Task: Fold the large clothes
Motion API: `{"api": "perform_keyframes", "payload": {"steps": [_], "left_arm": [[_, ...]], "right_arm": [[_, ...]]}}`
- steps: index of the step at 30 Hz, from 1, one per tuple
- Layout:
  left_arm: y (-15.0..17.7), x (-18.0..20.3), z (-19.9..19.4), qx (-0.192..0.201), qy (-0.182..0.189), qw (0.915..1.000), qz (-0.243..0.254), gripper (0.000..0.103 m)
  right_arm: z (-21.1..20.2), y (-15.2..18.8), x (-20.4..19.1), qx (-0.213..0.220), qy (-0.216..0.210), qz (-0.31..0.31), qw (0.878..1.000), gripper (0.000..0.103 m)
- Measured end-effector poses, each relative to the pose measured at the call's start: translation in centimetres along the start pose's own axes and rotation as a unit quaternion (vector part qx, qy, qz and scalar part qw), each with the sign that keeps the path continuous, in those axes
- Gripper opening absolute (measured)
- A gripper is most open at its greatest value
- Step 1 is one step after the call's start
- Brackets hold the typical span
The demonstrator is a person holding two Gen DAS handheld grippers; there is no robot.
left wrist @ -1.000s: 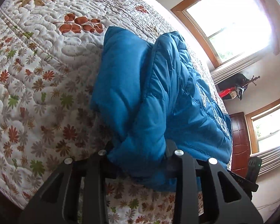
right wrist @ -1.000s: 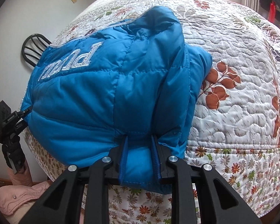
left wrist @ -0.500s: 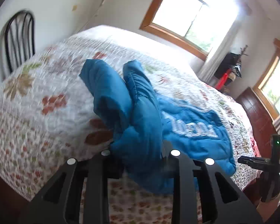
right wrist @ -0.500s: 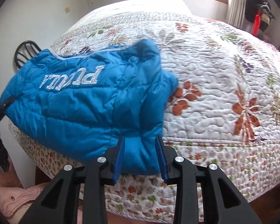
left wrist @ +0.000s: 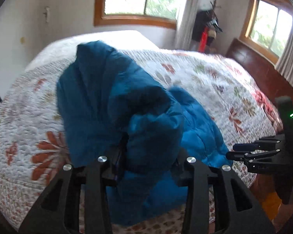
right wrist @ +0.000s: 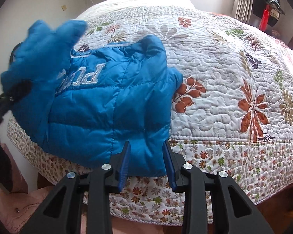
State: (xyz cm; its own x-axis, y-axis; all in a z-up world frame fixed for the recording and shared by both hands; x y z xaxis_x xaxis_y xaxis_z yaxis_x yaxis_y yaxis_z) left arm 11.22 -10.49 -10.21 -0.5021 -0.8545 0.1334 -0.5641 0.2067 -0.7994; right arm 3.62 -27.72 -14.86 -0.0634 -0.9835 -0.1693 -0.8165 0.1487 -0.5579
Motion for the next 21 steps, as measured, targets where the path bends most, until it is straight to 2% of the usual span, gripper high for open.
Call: {"api": "perform_keyframes", "payload": {"steps": [3, 9, 15, 18, 19, 21], "left_arm": [[2.7, 1.2, 3.6, -0.040, 0.012, 0.9990, 0.012, 0.039], [4.7, 1.7, 5.3, -0.035, -0.002, 0.9988, 0.034, 0.040], [3.9, 1.9, 4.4, -0.031, 0.006, 0.9985, 0.044, 0.042], [3.4, 2.2, 3.1, -0.033, 0.033, 0.9986, 0.027, 0.046], [3.1, 2.3, 2.6, -0.033, 0.046, 0.9983, 0.015, 0.050], [2.5, 2.7, 1.0, -0.038, 0.089, 0.9952, -0.015, 0.058]], "right_arm": [[0.9, 0.6, -0.1, -0.014, -0.002, 0.002, 1.000, 0.034], [2.4, 1.1, -0.2, -0.028, -0.006, 0.009, 1.000, 0.034], [2.8, 1.1, -0.1, -0.031, -0.005, 0.009, 0.999, 0.039], [2.7, 1.1, -0.3, -0.032, -0.002, 0.007, 0.999, 0.041], [2.7, 1.1, -0.3, -0.033, -0.002, 0.006, 0.999, 0.041], [2.8, 0.9, -0.2, -0.035, -0.001, 0.005, 0.999, 0.042]]}}
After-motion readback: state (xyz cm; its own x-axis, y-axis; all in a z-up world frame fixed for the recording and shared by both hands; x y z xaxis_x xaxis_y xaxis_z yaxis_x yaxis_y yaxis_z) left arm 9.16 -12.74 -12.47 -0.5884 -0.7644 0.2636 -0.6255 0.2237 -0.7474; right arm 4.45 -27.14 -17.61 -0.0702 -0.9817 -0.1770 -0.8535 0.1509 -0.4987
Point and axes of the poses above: each gripper's, at about its wrist camera, not at the fingertips, and z roughly the way its jaws point, x to its right, y to its underside, the point moved 10 cm from there along z, roughly the way its jaws point, and after that the axes turned 12 degrees about x, right-handed, at the moved point
